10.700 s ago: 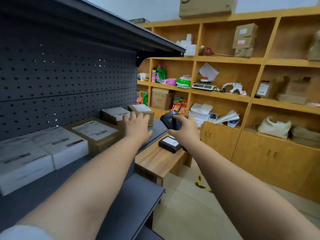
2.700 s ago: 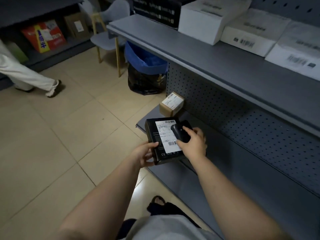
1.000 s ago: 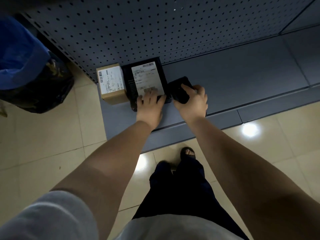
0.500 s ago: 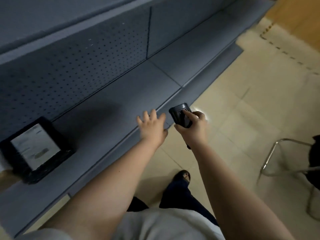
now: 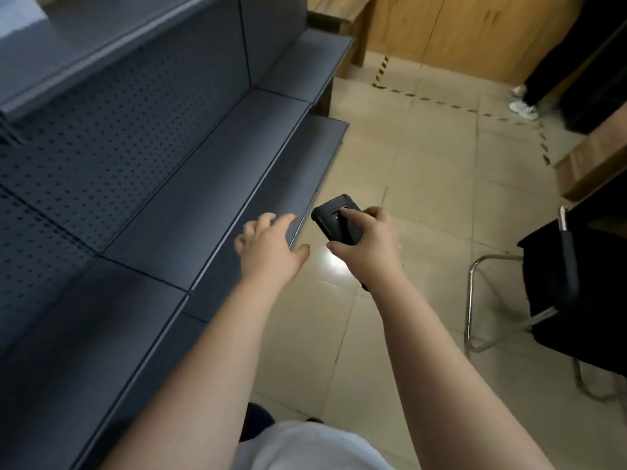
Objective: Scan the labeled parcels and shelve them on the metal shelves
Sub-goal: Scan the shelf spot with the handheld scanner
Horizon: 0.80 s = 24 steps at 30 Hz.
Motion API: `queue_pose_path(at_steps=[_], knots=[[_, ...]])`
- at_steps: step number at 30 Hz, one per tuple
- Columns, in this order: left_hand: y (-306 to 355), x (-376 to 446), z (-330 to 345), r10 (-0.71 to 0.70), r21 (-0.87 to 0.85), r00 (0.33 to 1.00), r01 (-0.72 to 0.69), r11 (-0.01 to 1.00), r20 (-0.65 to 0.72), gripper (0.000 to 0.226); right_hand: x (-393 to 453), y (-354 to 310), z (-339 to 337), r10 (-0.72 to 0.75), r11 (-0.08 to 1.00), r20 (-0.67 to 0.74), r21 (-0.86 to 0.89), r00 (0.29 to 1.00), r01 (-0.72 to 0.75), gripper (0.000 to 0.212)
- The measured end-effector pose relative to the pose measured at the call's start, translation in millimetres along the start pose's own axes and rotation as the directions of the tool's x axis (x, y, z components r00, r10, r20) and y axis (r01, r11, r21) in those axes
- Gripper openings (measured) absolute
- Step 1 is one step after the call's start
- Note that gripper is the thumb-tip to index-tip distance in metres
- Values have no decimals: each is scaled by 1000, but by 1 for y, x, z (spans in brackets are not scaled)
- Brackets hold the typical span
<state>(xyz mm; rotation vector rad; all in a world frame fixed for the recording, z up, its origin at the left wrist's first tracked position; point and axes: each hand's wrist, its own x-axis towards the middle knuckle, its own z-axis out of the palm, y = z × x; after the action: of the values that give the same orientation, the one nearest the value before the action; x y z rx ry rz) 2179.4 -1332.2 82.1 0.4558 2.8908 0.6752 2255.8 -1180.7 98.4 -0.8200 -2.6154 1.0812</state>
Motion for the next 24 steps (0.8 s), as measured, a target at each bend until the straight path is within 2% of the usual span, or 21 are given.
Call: queue_pose_path(at_steps=[7, 11, 19, 24], knots=[[71, 148, 28, 67, 56, 998, -68, 996, 22, 55, 142, 41, -23, 125, 989, -63, 83, 990, -120, 58], [116, 273, 34, -2, 61, 999, 5, 998, -43, 57, 267, 43, -41, 130, 988, -122, 105, 984, -117, 59], [231, 502, 44, 229, -11, 971, -229, 973, 73, 54, 495, 30, -94, 135, 991, -178, 0, 975, -137, 61], [297, 610, 66, 255, 10, 962, -257, 966, 100, 54, 615, 52, -125, 169, 985, -186, -1, 968, -172, 61]])
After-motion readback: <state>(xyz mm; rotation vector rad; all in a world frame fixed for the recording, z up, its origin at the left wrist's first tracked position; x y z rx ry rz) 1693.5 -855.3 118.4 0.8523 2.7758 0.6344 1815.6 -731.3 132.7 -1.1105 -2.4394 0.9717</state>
